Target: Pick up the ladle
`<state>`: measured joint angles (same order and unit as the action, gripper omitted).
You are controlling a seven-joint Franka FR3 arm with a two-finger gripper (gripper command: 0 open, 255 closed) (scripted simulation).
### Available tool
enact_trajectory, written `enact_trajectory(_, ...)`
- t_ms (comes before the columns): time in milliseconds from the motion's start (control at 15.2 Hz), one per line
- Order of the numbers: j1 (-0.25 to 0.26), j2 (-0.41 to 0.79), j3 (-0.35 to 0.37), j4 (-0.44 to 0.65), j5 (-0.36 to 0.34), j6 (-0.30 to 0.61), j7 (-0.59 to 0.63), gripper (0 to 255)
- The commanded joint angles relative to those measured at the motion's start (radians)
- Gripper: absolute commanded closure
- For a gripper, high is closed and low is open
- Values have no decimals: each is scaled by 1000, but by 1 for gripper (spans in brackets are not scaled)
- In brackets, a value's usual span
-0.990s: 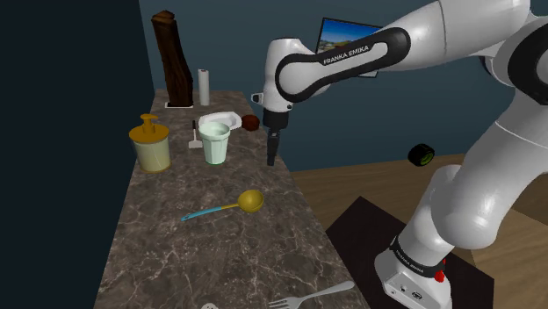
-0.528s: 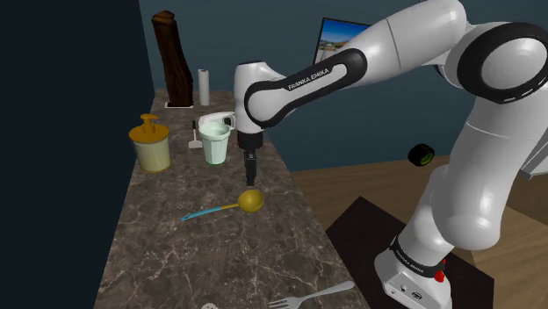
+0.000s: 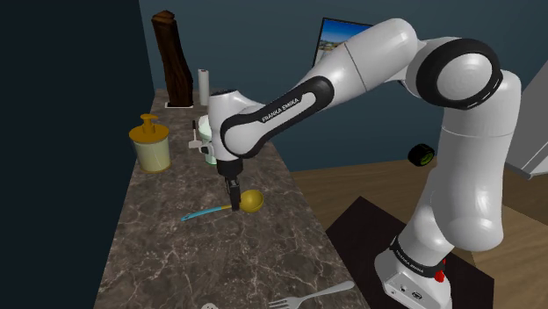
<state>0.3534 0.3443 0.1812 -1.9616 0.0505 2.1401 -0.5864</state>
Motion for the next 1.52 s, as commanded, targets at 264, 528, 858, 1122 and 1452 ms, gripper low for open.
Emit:
enact_trajectory(264,6,59,-2,-7,-9,64,-1,0)
enact_trajectory(528,7,61,-3,-11,-10,71,-1,255)
enact_trajectory(858,6,62,-3,-11,-10,71,-2,255)
enact_trajectory(1122,6,55,-2,-6,-9,60,-1,255)
enact_trajectory(1452,3,12,1,6,-3,5,-1,255)
